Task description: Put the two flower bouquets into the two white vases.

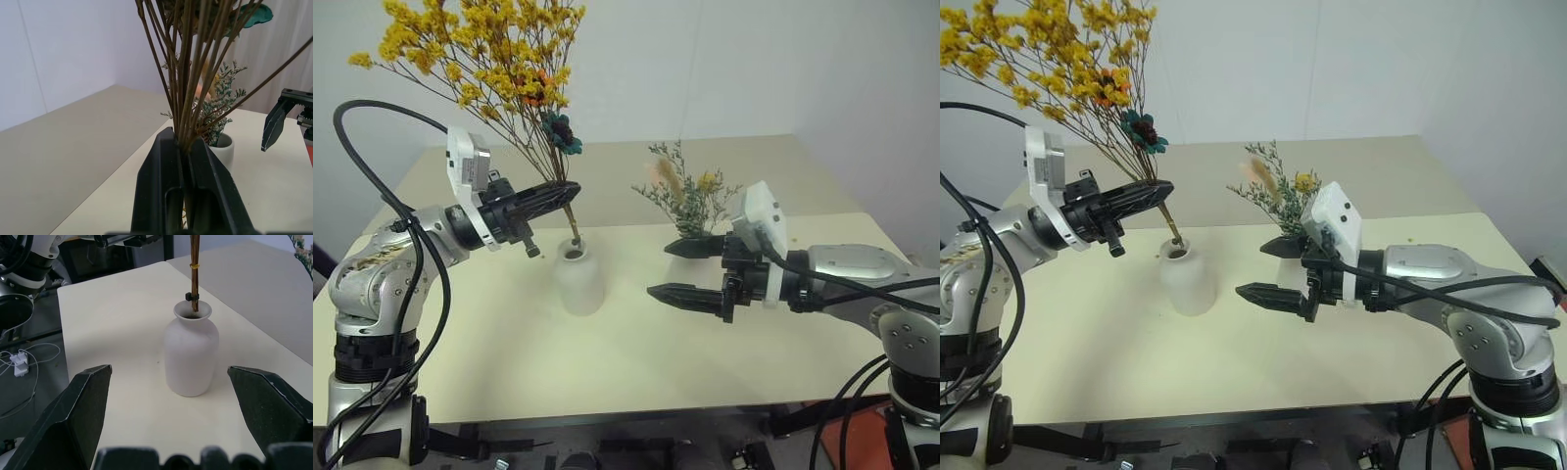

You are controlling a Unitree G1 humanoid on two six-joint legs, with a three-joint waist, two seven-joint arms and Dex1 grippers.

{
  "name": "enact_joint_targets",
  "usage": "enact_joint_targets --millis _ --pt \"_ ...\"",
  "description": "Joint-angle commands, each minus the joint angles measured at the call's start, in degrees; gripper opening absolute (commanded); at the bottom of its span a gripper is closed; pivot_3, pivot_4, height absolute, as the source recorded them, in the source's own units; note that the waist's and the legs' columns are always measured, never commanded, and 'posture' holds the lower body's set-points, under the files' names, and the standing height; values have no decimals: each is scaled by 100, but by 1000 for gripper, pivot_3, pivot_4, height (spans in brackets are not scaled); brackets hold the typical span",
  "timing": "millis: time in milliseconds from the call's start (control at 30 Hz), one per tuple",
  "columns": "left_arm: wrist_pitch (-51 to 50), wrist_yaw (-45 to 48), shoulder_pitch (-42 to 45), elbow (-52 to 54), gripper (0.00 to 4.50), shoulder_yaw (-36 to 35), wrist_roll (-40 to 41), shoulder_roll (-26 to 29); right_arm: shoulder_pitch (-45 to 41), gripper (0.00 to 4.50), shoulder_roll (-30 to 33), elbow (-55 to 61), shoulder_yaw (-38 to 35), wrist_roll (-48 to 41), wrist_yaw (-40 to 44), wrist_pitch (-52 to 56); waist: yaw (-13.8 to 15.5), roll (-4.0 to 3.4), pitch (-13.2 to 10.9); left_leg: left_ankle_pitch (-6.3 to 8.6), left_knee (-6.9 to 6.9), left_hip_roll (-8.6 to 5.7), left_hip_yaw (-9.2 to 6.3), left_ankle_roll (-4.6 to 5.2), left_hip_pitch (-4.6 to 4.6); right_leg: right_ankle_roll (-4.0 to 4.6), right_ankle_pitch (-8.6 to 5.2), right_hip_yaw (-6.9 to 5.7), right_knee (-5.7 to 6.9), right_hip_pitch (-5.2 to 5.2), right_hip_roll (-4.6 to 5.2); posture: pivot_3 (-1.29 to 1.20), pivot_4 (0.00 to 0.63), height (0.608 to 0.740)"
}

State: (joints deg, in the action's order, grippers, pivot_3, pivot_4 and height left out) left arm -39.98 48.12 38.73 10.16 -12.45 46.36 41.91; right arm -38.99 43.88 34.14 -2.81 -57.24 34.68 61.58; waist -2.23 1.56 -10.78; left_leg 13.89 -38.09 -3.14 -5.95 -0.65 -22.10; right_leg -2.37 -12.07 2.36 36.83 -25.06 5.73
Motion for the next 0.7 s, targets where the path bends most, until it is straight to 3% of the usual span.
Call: enact_joint_targets --millis 33,700 --pt "95 65 91 31 29 -90 -50 78 -127 4500 -14 49 -57 38 -18 -132 5 0 0 0 0 0 0 0 0 0 0 0 0 0 0 0 150 740" --pt "546 -47 -988 262 29 -86 -592 -186 -95 4500 59 53 -109 -44 106 -117 3 0 0 0 0 5 0 0 1 2 2 1 -2 0 -3 0 150 740"
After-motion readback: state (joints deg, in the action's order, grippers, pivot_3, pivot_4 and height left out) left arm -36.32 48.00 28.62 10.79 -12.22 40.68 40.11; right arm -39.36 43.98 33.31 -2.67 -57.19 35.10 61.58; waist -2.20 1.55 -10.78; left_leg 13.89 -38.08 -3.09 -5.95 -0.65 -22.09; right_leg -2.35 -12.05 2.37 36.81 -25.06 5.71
